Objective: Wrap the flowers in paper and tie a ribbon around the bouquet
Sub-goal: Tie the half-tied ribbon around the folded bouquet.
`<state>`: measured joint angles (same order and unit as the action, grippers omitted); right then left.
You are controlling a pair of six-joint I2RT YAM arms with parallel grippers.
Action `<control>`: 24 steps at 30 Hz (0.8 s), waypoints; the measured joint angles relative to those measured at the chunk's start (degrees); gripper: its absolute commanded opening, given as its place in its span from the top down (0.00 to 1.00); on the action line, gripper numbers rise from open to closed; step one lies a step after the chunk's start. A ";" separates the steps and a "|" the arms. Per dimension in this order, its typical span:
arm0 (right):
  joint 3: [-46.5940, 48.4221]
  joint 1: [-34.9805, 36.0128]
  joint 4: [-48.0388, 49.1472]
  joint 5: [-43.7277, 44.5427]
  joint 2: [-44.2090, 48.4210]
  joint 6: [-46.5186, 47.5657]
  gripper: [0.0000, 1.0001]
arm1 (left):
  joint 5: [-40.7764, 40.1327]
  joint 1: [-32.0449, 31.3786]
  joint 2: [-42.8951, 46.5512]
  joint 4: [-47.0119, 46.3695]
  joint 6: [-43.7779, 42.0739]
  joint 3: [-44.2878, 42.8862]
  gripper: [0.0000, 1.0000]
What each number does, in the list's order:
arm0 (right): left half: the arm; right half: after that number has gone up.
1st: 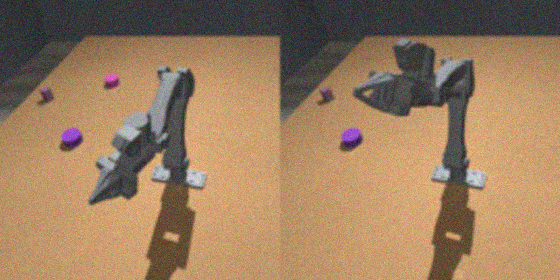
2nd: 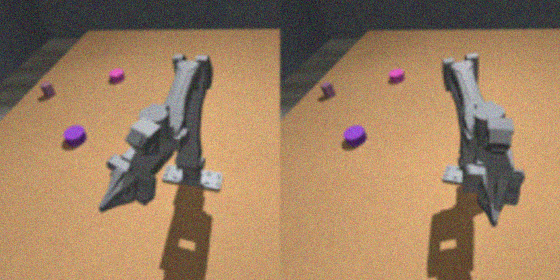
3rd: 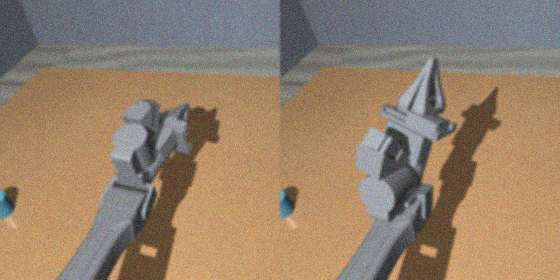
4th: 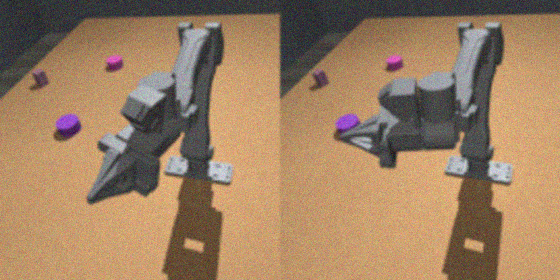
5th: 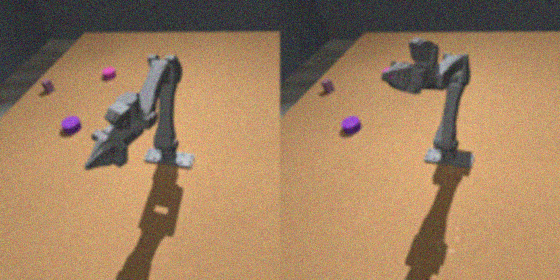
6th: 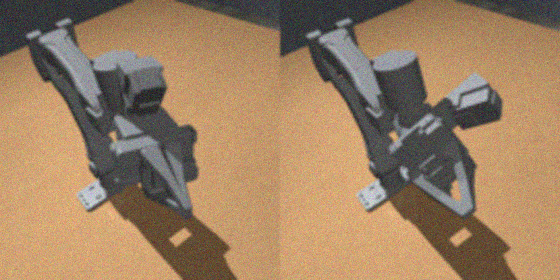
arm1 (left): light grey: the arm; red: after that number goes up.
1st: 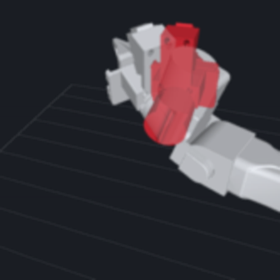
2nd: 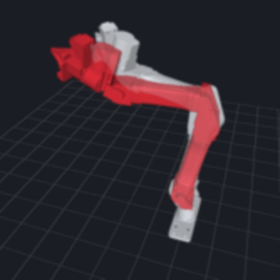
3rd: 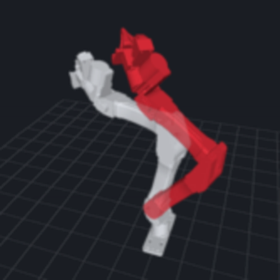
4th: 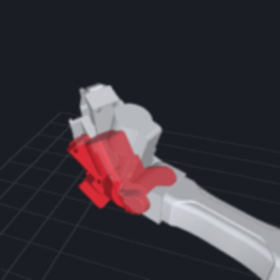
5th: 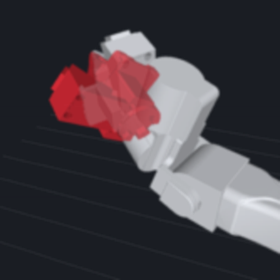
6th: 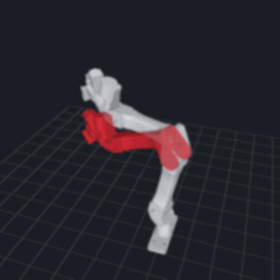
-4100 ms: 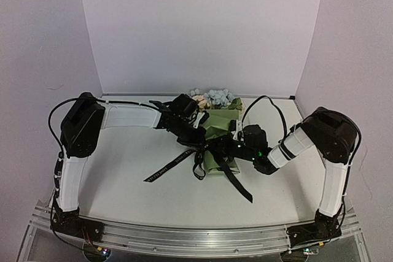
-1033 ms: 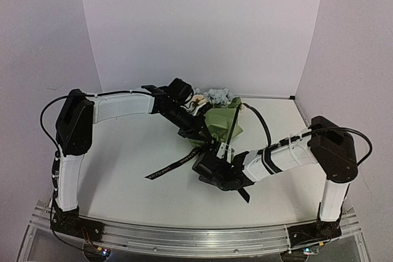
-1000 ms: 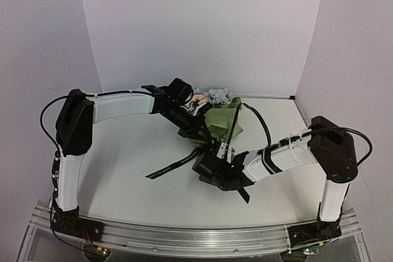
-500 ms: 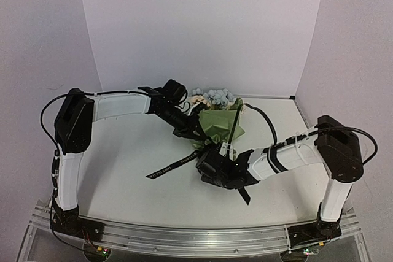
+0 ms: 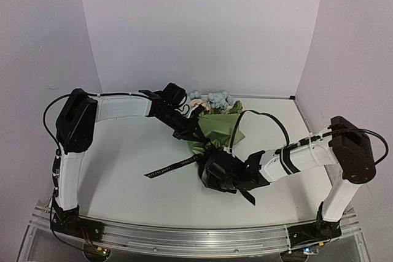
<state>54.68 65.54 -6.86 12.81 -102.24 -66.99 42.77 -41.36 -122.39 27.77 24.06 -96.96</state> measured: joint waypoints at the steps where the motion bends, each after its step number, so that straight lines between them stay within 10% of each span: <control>1: -0.30 0.00 0.07 -0.70 0.27 0.01 0.94 | -0.14 0.00 -0.21 -0.08 0.02 0.21 1.00; 14: -3.96 -0.63 -1.91 -5.56 3.13 -1.64 0.72 | -0.71 -0.20 -1.92 -2.43 1.26 4.80 1.00; 20: -3.55 -0.61 -3.33 -5.32 3.13 -3.11 0.72 | -0.69 -0.28 -1.92 -3.00 1.48 4.87 1.00; 24: -0.96 -0.62 -4.79 -5.28 2.53 -3.97 0.89 | -0.66 -0.33 -1.92 -3.40 1.46 4.89 1.00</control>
<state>53.71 64.92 -11.65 7.53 -99.70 -70.96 42.11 -41.69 -124.31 24.37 25.52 -92.07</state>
